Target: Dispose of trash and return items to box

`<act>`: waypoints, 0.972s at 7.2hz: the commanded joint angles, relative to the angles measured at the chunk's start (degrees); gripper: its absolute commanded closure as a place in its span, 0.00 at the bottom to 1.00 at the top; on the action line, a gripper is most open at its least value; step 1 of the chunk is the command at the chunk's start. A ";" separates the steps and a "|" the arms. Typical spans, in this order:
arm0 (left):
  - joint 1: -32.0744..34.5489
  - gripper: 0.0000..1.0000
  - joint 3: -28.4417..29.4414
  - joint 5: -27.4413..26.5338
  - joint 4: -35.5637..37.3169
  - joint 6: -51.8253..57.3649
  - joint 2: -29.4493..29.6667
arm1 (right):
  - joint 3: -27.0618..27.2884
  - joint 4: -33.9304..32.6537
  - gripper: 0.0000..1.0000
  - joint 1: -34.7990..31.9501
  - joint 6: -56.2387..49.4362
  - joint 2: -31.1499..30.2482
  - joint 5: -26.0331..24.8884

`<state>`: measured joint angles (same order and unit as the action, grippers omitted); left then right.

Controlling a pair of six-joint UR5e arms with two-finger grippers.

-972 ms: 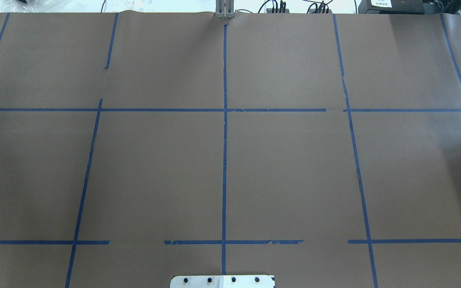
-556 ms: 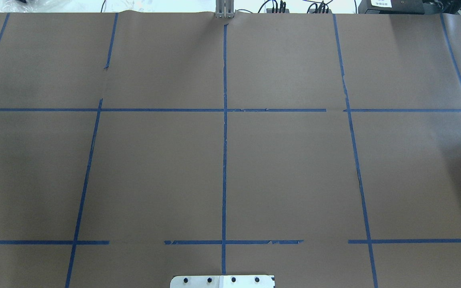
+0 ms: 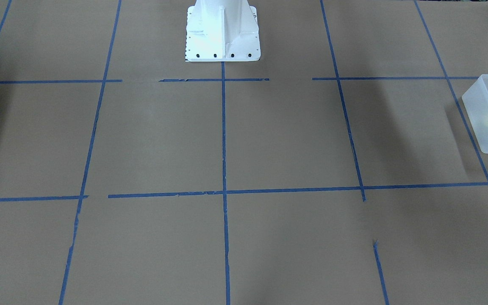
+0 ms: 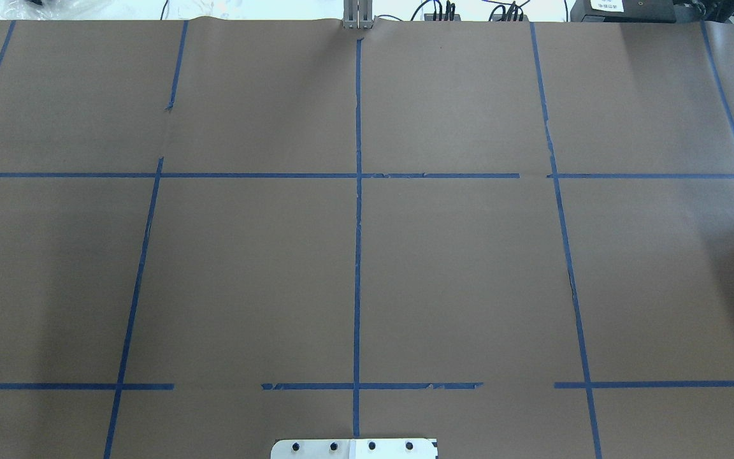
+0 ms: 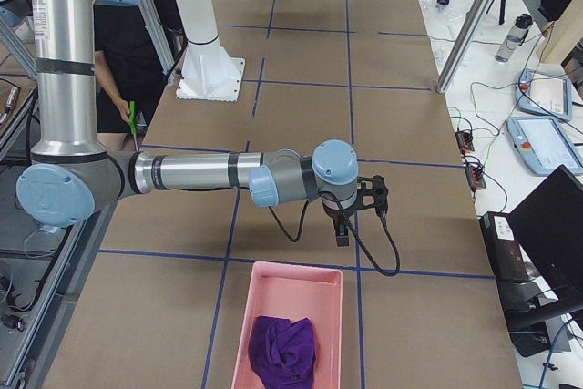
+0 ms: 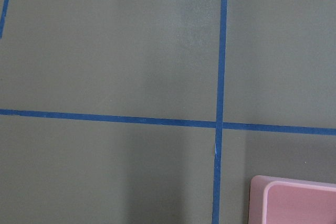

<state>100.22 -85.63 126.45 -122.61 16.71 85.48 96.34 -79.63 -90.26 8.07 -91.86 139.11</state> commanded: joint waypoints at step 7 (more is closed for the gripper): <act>-5.04 0.00 -10.09 6.50 37.27 -0.01 3.56 | -0.54 -0.26 0.00 0.00 -0.07 -0.33 0.11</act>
<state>95.44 -95.86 129.69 -86.26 16.72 89.78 95.99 -79.73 -90.26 7.99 -92.02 139.13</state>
